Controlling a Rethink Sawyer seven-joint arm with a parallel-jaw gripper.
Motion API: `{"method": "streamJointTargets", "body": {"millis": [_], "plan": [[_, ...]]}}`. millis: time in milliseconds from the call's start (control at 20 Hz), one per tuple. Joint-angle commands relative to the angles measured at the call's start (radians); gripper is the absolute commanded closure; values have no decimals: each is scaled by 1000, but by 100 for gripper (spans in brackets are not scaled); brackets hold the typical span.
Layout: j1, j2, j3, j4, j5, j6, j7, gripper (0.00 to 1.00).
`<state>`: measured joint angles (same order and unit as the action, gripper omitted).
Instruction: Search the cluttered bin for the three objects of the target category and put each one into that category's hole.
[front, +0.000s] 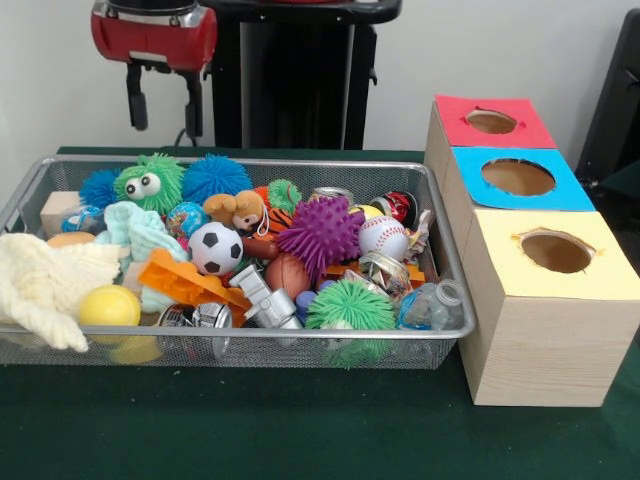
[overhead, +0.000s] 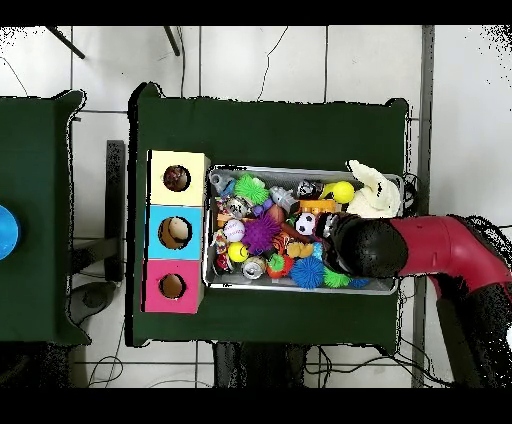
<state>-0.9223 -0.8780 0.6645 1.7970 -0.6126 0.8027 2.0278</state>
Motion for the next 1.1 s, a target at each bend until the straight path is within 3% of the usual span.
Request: {"method": "streamJointTargets", "body": {"millis": [50,300,650,900,1100], "plan": [[-57,-50,49,164,-10,-59,-202,0],[-98,-113,64,262,1,-108,-178,0],[-106,-133,67,289,1,-113,-157,0],[-69,-90,34,262,-55,-140,-116,0],[-35,19,-4,196,-136,-186,-90,0]]}}
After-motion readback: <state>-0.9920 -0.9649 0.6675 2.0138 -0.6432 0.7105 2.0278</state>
